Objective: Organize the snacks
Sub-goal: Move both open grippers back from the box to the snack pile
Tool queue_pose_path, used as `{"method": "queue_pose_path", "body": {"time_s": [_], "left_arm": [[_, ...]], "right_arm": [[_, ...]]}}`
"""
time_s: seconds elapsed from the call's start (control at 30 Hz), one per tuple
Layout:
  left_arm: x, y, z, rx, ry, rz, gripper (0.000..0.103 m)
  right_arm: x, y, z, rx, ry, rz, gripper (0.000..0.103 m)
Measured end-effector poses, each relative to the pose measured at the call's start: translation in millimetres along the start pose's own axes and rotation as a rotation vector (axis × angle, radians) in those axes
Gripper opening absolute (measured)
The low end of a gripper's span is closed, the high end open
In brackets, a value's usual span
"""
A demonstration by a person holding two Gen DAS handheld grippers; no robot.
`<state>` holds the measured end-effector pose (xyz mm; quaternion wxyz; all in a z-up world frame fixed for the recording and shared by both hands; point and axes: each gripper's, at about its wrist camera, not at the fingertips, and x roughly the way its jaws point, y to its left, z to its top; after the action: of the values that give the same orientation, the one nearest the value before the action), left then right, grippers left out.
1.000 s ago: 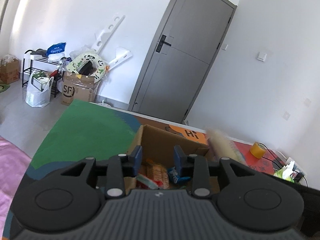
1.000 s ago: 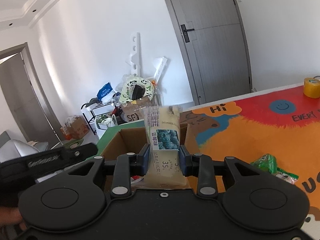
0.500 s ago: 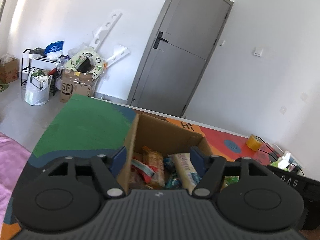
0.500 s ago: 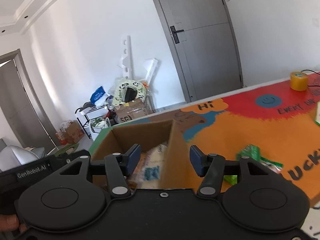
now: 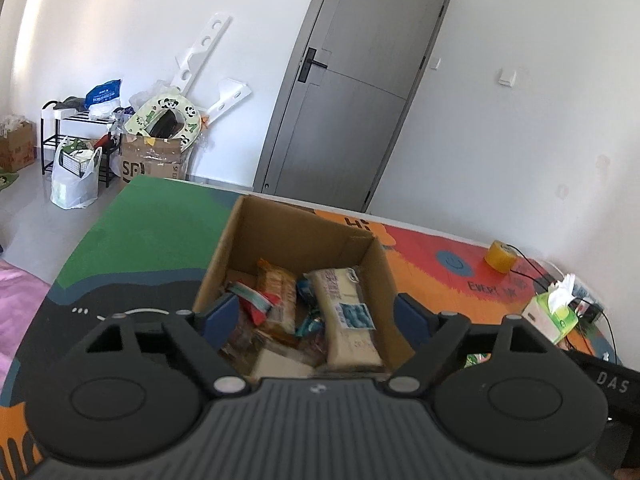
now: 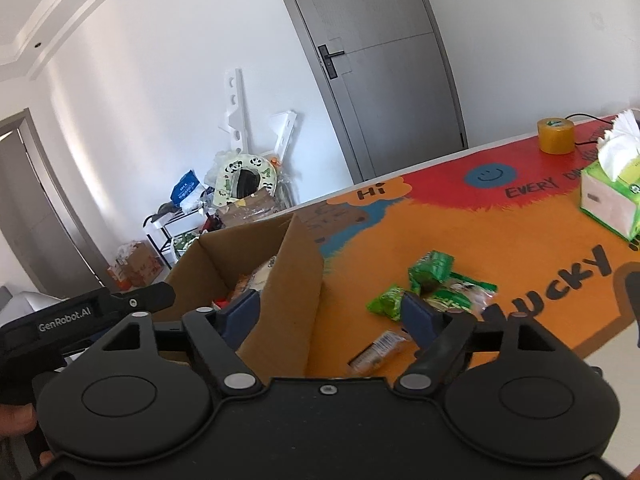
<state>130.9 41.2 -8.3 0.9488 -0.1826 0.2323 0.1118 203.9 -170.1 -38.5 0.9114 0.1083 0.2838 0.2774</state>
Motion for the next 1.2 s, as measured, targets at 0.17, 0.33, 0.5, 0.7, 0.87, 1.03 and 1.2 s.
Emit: {"method": "queue_pose_path", "body": {"time_s": [0.17,0.33,0.5,0.7,0.87,1.03,1.2], "left_arm": [[-2.9,-14.3,-3.1,0.013,0.007,0.002,0.085],[-4.6,-37.7,-7.9,0.043,0.011,-0.013,0.085],[-3.5,-58.2,-16.4,0.084,0.012,-0.050,0.085],[5.9,-78.5,-23.0,0.106,0.030,-0.096,0.083],[15.3,-91.7,-30.9,0.122,0.042,-0.115,0.077],[27.6,-105.9,-37.5,0.154,0.066,-0.125,0.063],[41.6,-116.0,-44.5,0.167,0.085,-0.126,0.060]], "right_arm": [[-12.1,-18.8,0.6,0.016,-0.014,0.014,0.086],[-17.9,-46.2,-1.0,0.061,-0.023,0.024,0.086],[-21.4,-65.9,-4.7,0.068,-0.016,0.016,0.084],[-21.5,-84.7,-7.3,0.061,0.011,-0.003,0.081],[-22.4,-94.8,-6.2,0.049,0.015,-0.019,0.079],[-18.6,-107.7,-8.8,0.079,0.020,-0.017,0.075],[-9.1,-117.0,-11.2,0.093,0.045,-0.008,0.071]]}}
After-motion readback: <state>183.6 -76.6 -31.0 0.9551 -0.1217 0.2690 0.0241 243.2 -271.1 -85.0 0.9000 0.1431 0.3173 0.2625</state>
